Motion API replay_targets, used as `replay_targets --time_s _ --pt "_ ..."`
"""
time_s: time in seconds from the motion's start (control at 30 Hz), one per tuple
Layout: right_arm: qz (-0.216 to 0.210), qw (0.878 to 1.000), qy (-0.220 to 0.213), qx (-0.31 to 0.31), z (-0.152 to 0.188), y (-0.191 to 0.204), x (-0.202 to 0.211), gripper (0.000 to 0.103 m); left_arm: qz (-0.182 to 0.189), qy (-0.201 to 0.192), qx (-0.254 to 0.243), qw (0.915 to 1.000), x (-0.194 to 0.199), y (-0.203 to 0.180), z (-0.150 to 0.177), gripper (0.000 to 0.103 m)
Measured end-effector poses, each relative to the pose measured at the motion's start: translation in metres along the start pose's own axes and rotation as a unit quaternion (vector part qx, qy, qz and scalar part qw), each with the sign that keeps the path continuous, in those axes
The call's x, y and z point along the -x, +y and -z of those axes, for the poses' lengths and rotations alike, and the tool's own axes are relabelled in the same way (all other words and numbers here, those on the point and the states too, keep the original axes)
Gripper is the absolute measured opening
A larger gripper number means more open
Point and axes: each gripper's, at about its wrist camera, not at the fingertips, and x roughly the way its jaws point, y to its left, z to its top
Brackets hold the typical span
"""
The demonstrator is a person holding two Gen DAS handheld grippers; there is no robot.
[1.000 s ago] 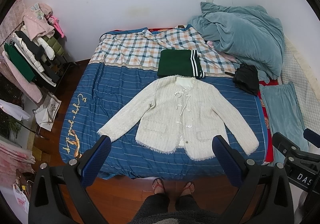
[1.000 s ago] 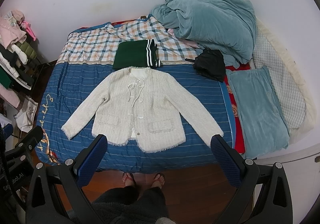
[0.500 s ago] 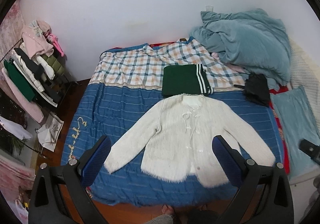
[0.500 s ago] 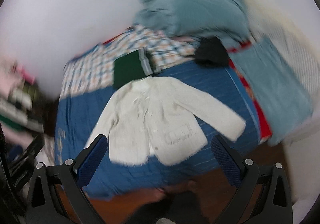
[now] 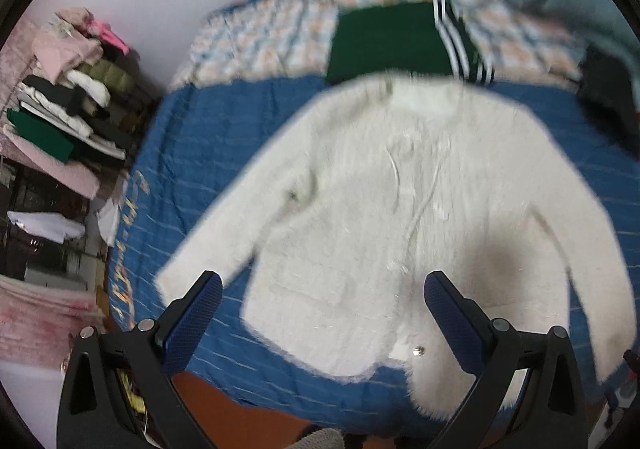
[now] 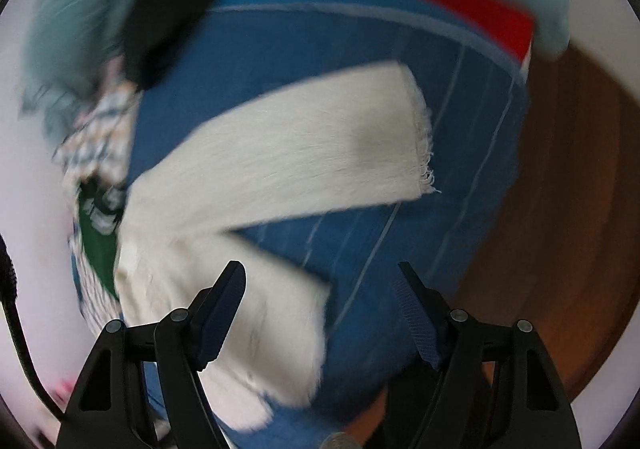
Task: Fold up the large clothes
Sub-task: 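Grasp one cardigan sleeve cuff with the right gripper and lift it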
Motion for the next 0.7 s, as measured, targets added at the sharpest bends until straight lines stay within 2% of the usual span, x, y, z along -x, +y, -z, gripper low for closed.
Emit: replay_targets --time_s 0.13,0.23,0.3,0.33,0.37,0.47,0.53,0.6,0.67,0.7 --pt "-0.026 0.994 0.007 -0.108 -0.04 -0.053 -0.085 0.078 -0.021 0.041 -0.015 0.9988 -0.053 -0.04 0.001 0.103" --pt "-0.073 0.981 -0.008 -0.182 -0.053 -0.074 -0.111 0.079 -0.021 0.061 -0.014 0.9978 -0.079 -0.065 -0.005 0.103" --pt "-0.102 0.977 -0.046 -0.181 -0.06 -0.071 -0.102 0.077 -0.01 0.061 -0.014 0.998 -0.088 -0.082 -0.01 0.103" --pt "-0.129 0.975 -0.073 -0.168 -0.065 -0.068 -0.094 0.067 -0.004 0.06 -0.02 0.998 -0.09 -0.089 -0.013 0.103" --pt "-0.148 0.973 -0.088 -0.153 -0.07 -0.064 -0.088 0.063 0.004 0.057 -0.024 0.9981 -0.093 -0.098 -0.015 0.103" --pt "-0.14 0.979 -0.084 -0.123 -0.069 -0.054 -0.081 0.064 0.027 0.043 -0.038 0.998 -0.097 -0.116 -0.017 0.103" --pt "-0.123 0.984 -0.055 -0.117 -0.058 -0.053 -0.094 0.07 0.034 0.042 -0.05 0.9973 -0.104 -0.127 -0.014 0.103" --pt "-0.118 0.984 -0.04 -0.126 -0.047 -0.055 -0.112 0.072 0.043 0.056 -0.057 0.9959 -0.114 -0.137 -0.011 0.103" --pt "-0.121 0.983 -0.052 -0.129 -0.046 -0.055 -0.128 0.073 0.05 0.069 -0.057 0.9948 -0.125 -0.142 -0.011 0.103" --pt "-0.121 0.982 -0.061 -0.133 -0.049 -0.052 -0.134 0.077 0.052 0.071 -0.056 0.9945 -0.128 -0.143 -0.011 0.103"
